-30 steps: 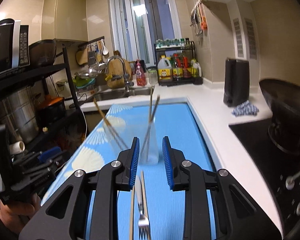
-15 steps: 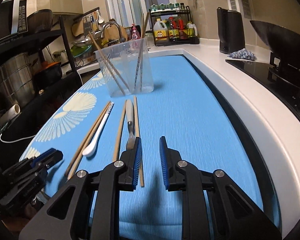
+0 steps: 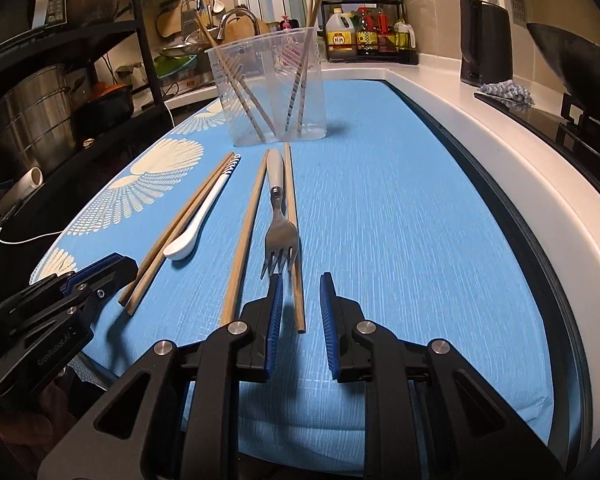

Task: Organize utensils
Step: 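Lower both tools to the cloth and close each on a wooden chopstick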

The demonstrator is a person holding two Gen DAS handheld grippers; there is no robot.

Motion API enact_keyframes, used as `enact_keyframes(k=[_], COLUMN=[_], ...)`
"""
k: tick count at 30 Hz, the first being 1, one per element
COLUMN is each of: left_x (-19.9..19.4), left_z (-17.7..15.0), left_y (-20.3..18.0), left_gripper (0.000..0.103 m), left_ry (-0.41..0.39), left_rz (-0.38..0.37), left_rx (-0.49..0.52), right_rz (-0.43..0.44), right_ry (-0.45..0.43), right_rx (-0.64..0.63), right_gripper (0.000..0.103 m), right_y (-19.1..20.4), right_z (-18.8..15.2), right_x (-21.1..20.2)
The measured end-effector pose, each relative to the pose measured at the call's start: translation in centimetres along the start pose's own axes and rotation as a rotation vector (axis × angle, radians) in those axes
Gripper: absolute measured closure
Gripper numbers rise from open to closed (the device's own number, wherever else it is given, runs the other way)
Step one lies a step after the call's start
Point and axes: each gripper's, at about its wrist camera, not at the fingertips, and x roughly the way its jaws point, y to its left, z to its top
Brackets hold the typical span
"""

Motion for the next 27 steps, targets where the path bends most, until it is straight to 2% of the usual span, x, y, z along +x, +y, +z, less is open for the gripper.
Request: enact_keyframes(k=[10, 15, 18, 19, 21, 27], left_x=[0.6, 0.8, 0.8, 0.8, 0.8, 0.4], left_z=[-0.3, -0.3, -0.3, -0.3, -0.2, -0.4], left_y=[-0.3, -0.8, -1.1, -1.1, -0.8, 0.9], left_gripper=[0.087, 0.087, 0.087, 0.088, 0.096, 0.097], left_ry=[0.020, 0.021, 0.020, 0.020, 0.020, 0.001], left_rz=[0.024, 0.044, 0.057, 0.058, 0.066, 0.082], left_rx=[0.019, 0.046, 0.066, 0.067, 0.066, 0.041], right_rz=[-0.013, -0.016, -0.019, -0.029, -0.043, -0.088], right_ry=[0.012, 0.012, 0.008, 0.002, -0.010, -0.016], right_rx=[-0.008, -0.008, -0.010, -0.007, 0.008, 0.059], right_gripper=[0.085, 0.097, 0.098, 0.098, 0.099, 0.098], right_y=[0.1, 0.0, 0.0, -0.1, -0.5, -1.9], right_z=[-0.2, -0.2, -0.2, -0.1, 0.0, 0.1], right_x=[0.6, 0.7, 0.8, 0.7, 0.5, 0.4])
